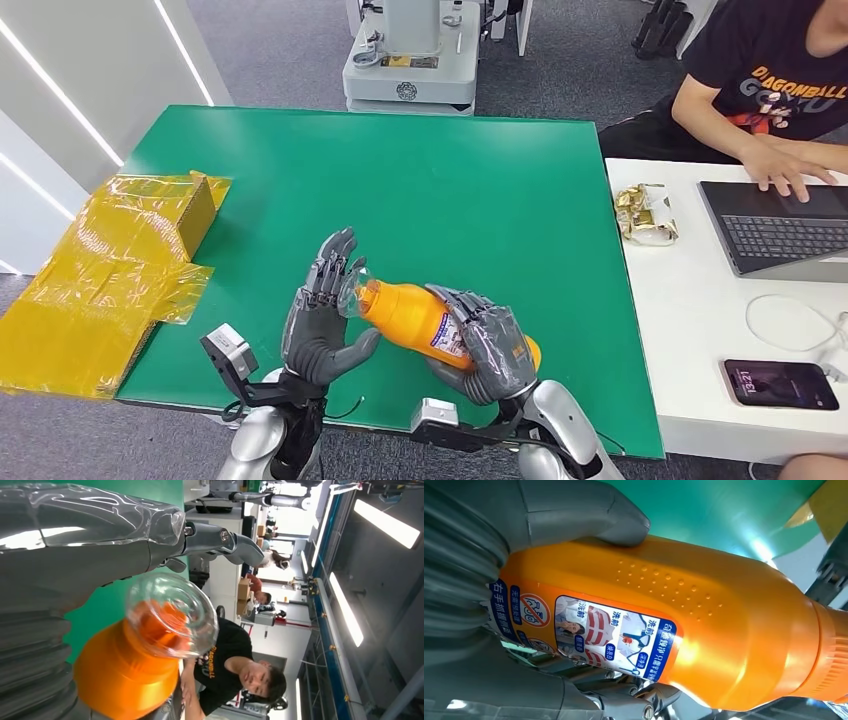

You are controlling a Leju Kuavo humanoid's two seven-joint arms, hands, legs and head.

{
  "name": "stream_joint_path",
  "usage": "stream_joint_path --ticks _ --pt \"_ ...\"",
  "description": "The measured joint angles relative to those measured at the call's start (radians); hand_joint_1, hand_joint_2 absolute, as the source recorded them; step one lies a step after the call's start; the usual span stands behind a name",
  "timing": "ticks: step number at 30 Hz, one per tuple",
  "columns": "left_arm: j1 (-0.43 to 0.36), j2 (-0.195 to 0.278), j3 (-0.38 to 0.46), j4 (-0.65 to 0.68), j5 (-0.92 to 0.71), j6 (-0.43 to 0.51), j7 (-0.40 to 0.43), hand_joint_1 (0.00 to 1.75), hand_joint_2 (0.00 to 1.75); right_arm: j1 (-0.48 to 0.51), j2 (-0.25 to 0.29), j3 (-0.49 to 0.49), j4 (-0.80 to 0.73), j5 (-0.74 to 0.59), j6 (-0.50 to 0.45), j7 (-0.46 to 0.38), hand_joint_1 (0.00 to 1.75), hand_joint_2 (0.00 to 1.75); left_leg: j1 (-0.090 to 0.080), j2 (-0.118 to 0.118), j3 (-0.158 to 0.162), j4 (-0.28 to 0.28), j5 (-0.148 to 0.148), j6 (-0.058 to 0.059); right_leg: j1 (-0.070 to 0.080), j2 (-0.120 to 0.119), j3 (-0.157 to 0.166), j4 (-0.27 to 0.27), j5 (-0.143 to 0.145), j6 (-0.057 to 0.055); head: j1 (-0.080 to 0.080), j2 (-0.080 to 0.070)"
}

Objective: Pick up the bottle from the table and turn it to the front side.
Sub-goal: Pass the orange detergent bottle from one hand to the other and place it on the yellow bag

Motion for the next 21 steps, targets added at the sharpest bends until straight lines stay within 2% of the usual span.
stream_joint_path --ticks 10,17,21 --pt "-0.018 0.003 0.002 0.020 0.004 -0.018 0.002 0.00 1.75 -0.019 0.014 0.000 0.041 -0.008 0.010 -0.050 1.75 1.75 0.000 0.000 0.000 0.000 0.000 0.000 0.000 0.000 0.000 0.000 0.000 0.000 0.000 0.000" --pt "-0.033 0.006 0.004 0.031 0.014 -0.041 0.005 0.00 1.75 -0.074 0.047 0.000 0.101 -0.044 -0.059 -0.135 1.75 1.75 0.000 0.000 0.000 0.000 0.000 0.000 0.000 0.000 0.000 0.000 0.000 0.000 0.000 0.000" --pt "-0.042 0.006 0.005 0.035 0.017 -0.043 0.006 0.00 1.75 -0.091 0.063 0.000 0.124 -0.051 -0.076 -0.149 1.75 1.75 0.000 0.000 0.000 0.000 0.000 0.000 0.000 0.000 0.000 0.000 0.000 0.000 0.000 0.000"
